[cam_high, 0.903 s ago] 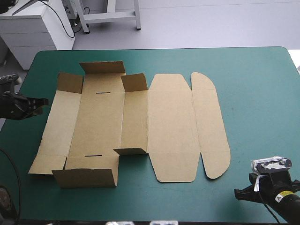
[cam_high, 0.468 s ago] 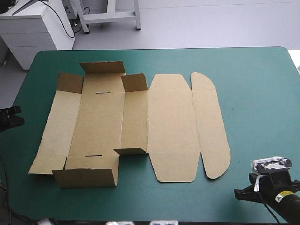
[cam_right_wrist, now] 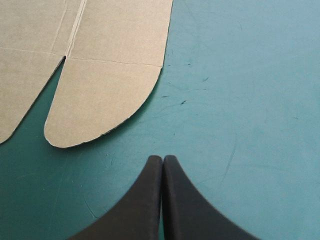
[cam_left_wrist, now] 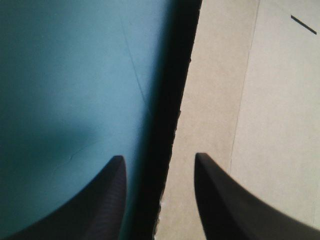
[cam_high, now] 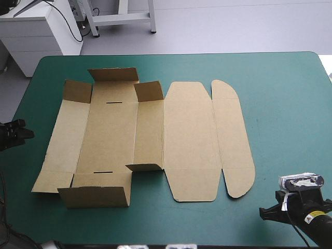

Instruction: Fold the box

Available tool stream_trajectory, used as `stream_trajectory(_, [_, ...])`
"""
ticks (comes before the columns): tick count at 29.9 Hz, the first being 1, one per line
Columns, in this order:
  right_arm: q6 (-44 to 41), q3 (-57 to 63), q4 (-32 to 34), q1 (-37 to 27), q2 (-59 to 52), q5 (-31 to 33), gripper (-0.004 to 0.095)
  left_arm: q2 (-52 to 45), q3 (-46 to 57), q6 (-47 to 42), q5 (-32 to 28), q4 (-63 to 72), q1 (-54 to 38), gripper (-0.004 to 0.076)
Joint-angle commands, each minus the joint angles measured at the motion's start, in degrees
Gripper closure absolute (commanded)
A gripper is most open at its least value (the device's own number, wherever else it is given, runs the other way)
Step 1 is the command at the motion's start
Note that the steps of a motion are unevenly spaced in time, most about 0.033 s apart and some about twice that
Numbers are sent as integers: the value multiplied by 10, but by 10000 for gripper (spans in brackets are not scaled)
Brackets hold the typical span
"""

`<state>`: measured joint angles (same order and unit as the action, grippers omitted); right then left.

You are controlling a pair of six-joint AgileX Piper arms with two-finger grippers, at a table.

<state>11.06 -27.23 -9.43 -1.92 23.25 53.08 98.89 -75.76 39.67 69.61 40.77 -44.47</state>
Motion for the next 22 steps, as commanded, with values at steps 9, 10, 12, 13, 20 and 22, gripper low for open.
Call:
stream_trajectory(9, [-4, -14, -5, 1, 3, -36, 928, 6, 38, 55, 45, 34, 38, 333])
stream_trajectory(10, [-9, -14, -5, 1, 3, -36, 928, 7, 43, 55, 45, 34, 44, 333])
stream_trajectory(12, [-14, -14, -5, 1, 3, -36, 928, 13, 50, 57, 45, 32, 55, 333])
stream_trajectory(13, [-14, -14, -5, 1, 3, -36, 928, 16, 53, 57, 45, 32, 58, 333])
stream_trajectory(20, [-14, -14, -5, 1, 3, -33, 928, 36, 72, 47, 45, 34, 75, 334])
stream_trajectory(22, [-14, -14, -5, 1, 3, -33, 928, 36, 83, 47, 45, 39, 81, 334])
